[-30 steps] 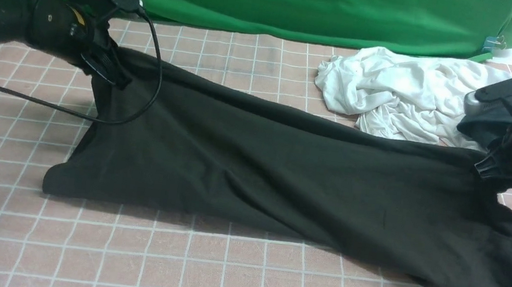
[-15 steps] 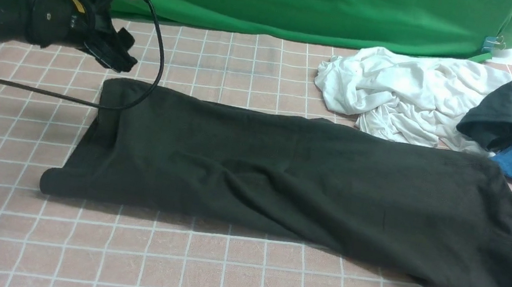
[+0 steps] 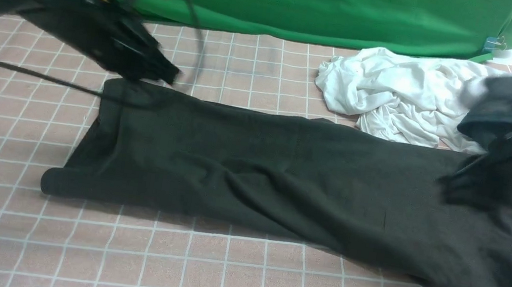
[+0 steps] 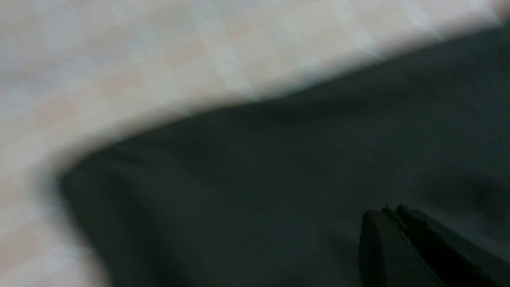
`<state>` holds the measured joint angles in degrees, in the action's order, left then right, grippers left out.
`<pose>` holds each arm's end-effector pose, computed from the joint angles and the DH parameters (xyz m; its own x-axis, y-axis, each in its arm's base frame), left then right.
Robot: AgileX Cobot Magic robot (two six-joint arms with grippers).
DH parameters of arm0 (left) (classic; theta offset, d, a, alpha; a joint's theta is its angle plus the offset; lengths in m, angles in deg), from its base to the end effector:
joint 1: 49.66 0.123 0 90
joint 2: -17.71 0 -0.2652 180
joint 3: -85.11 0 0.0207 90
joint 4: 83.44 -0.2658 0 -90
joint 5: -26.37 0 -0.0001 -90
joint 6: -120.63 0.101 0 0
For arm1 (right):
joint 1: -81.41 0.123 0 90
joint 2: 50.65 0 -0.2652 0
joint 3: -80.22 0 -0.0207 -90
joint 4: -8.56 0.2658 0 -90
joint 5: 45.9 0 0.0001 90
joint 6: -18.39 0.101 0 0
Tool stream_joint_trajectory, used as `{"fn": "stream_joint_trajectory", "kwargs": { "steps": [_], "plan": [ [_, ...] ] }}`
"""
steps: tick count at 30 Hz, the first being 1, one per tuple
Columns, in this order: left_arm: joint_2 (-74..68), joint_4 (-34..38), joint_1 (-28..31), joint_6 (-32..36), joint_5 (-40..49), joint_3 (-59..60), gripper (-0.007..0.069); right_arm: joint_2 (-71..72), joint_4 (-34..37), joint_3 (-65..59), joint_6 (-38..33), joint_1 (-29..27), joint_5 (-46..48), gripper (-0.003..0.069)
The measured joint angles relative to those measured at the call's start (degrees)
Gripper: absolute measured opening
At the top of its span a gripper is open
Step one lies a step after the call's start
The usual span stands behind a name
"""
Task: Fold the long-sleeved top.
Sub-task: Use both arms to drag the lower edge of the fabric forward and fold it over the upper edge, then use the right arm to clamp the right edge of the fabric
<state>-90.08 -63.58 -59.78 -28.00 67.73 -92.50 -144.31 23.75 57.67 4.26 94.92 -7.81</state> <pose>0.3771 -0.0904 0.2181 -0.7383 0.4080 -0.5371 0.5086 0.8598 -0.0460 0.2968 0.0881 0.1997 -0.8573 -0.2426 -0.4540 -0.3323 0.9344 0.1281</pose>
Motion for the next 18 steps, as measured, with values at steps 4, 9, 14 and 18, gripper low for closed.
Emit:
{"fn": "stream_joint_trajectory", "kwargs": {
  "steps": [4, 9, 14, 18],
  "plan": [
    [-1.22, 1.42, -4.34, 1.48, 1.99, 2.19, 0.0017, -3.48, 0.11, -0.93, -0.31, 2.44, -4.99, 0.0171],
    [-4.35, 0.04, -3.7, -1.35, 1.72, 3.52, 0.0017, -9.99, 0.11, -0.93, -0.79, 1.69, -6.46, 0.0169],
    [-8.1, -1.2, 0.29, -1.94, 3.17, 3.66, 0.0017, -16.29, 0.47, -0.78, -2.17, -1.12, -5.59, 0.0168],
    [-10.78, -1.99, 4.18, -2.78, 3.39, 3.66, 0.0017, -17.56, 3.96, -0.08, -2.17, -3.97, -4.42, 0.0152]
  ]
}}
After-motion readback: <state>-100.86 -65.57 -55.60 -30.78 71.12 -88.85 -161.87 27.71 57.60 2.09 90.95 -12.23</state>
